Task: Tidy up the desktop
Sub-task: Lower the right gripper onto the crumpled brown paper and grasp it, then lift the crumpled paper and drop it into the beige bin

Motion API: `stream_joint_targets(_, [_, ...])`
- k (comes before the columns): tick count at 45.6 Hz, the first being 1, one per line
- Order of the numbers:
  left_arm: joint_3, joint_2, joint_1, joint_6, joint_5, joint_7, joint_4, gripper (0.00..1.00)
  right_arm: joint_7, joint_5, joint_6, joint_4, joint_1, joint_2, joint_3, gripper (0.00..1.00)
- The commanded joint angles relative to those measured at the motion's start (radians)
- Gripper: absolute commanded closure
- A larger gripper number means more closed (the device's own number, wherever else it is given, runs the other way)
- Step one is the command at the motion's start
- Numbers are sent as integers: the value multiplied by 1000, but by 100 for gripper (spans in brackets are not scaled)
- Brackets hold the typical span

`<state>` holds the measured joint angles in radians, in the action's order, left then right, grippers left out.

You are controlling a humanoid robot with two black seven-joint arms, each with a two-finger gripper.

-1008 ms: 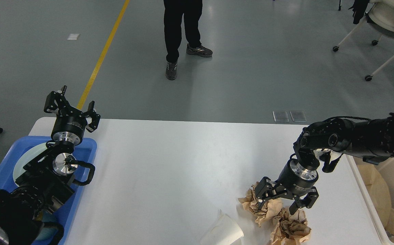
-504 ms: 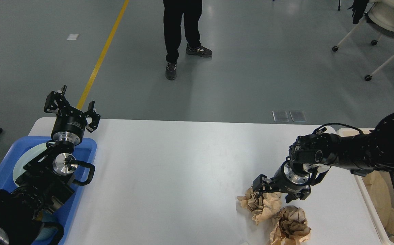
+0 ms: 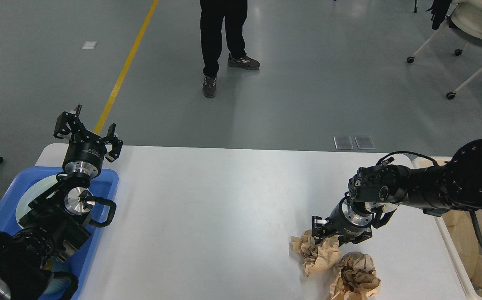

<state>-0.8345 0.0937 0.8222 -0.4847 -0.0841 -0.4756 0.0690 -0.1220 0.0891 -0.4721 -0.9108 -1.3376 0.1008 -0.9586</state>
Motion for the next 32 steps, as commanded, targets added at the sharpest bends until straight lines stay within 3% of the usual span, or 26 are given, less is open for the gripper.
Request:
stream_joint_targets(1, [0,0,0,0,0,0,0,4,1,-2,-8,-10,-32,13,0,100])
stream_joint_targets(19, [0,0,0,0,0,0,0,4,1,-6,-112,-135,-363,212,47,100])
stream_joint_targets(32, [0,0,0,0,0,0,0,4,2,-3,-273,-158,-681,419,83,100])
